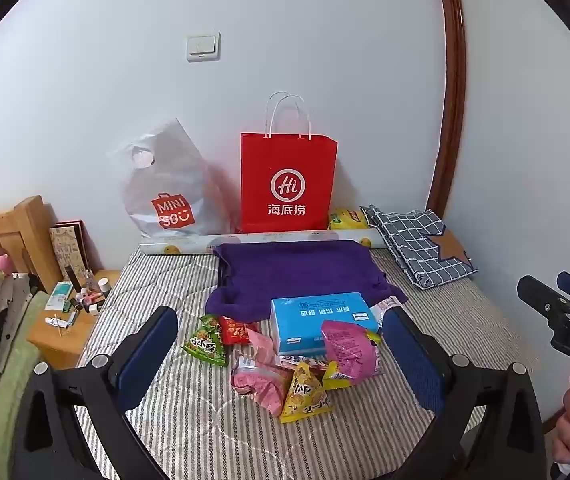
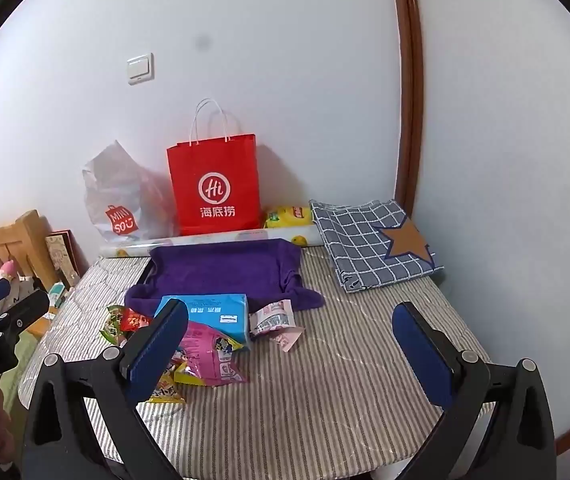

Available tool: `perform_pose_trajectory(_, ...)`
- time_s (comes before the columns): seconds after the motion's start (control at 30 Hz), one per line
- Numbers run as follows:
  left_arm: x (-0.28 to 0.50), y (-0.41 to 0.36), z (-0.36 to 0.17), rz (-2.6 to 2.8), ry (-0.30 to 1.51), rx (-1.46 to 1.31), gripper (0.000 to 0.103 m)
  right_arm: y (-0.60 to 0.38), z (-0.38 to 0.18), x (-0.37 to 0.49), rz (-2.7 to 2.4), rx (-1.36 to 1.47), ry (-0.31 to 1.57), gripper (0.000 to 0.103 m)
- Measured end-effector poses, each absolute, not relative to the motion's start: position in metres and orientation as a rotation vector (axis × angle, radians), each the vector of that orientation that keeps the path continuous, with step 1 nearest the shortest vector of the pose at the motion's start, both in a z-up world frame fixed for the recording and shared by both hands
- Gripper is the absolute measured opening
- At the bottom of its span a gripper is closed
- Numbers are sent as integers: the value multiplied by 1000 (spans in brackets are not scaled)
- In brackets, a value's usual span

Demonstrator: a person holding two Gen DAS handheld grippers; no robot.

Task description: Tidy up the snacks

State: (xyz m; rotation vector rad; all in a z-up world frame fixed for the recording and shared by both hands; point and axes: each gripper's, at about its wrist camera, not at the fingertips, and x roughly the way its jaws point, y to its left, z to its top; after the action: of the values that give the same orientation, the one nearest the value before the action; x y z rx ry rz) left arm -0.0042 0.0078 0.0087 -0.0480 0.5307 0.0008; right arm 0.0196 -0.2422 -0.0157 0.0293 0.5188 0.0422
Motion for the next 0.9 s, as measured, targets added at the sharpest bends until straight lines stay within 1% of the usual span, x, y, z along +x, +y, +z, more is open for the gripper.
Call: perform_pose_trajectory(0.9,-3,1,3,11,529,-36,103,-240,-17,15,53,22,515,101)
